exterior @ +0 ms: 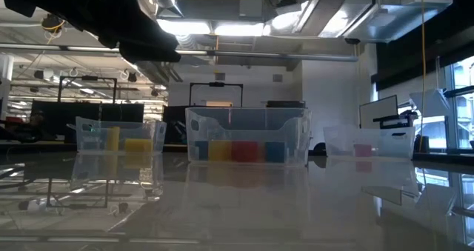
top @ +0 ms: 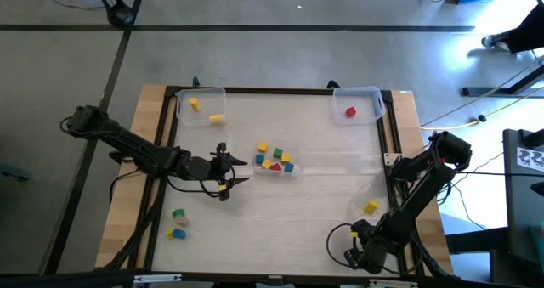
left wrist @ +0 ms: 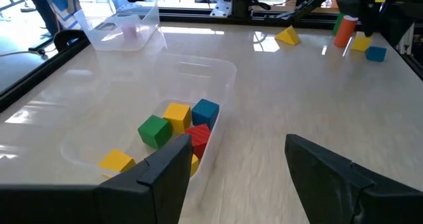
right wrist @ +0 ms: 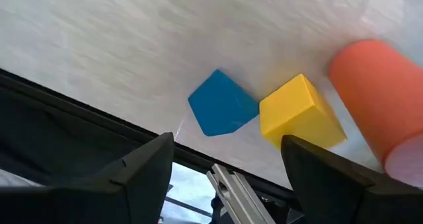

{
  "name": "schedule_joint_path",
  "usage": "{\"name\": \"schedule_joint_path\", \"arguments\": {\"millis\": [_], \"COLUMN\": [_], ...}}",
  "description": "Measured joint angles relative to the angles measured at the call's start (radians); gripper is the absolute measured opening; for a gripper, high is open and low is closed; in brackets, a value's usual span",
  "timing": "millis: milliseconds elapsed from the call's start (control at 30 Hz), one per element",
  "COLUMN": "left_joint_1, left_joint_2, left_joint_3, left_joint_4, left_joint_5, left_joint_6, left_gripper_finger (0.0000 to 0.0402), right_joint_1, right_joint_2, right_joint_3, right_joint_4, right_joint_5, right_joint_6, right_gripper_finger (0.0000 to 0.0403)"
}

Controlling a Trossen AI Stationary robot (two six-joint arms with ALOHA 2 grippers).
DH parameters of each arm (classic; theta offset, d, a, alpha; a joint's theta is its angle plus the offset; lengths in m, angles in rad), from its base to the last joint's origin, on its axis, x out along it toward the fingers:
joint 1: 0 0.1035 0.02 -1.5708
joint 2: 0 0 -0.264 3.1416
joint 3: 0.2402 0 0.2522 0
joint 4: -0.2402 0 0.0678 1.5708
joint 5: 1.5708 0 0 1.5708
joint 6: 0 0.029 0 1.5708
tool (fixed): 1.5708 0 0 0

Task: Sort blocks by size
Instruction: Put the yellow square block into the bottom transparent bin

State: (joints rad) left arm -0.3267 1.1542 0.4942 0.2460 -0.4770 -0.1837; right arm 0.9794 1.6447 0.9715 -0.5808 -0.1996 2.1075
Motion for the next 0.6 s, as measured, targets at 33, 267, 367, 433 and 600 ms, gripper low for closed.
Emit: {"name": "schedule_joint_path", "arguments": {"millis": [33, 267, 367, 433, 600], "left_joint_1": [0.0, 0.0, 0.0, 0.0, 0.0], "left_joint_2": [0.0, 0.0, 0.0, 0.0, 0.0], "left_joint_3": [0.0, 0.0, 0.0, 0.0, 0.0], "left_joint_4": [0.001, 0.0, 0.0, 0.0, 0.0], "left_joint_5": [0.0, 0.0, 0.0, 0.0, 0.0], "left_joint_6": [0.0, 0.003, 0.008, 0.008, 0.008], "left_gripper_finger": [0.023, 0.023, 0.023, 0.023, 0.023], "right_joint_1": [-0.006, -0.074, -0.128, -0.168, -0.267], "right_joint_2": [0.0, 0.001, 0.001, 0.002, 0.003], "right_joint_3": [0.0, 0.0, 0.0, 0.0, -0.002], "right_joint_4": [0.0, -0.007, -0.008, -0.014, -0.016], "right_joint_5": [0.014, 0.102, 0.169, 0.199, 0.301], "right_joint_6": [-0.014, -0.165, -0.276, -0.356, -0.583], "right_gripper_finger": [0.0282, 0.0282, 0.0282, 0.0282, 0.0282]}}
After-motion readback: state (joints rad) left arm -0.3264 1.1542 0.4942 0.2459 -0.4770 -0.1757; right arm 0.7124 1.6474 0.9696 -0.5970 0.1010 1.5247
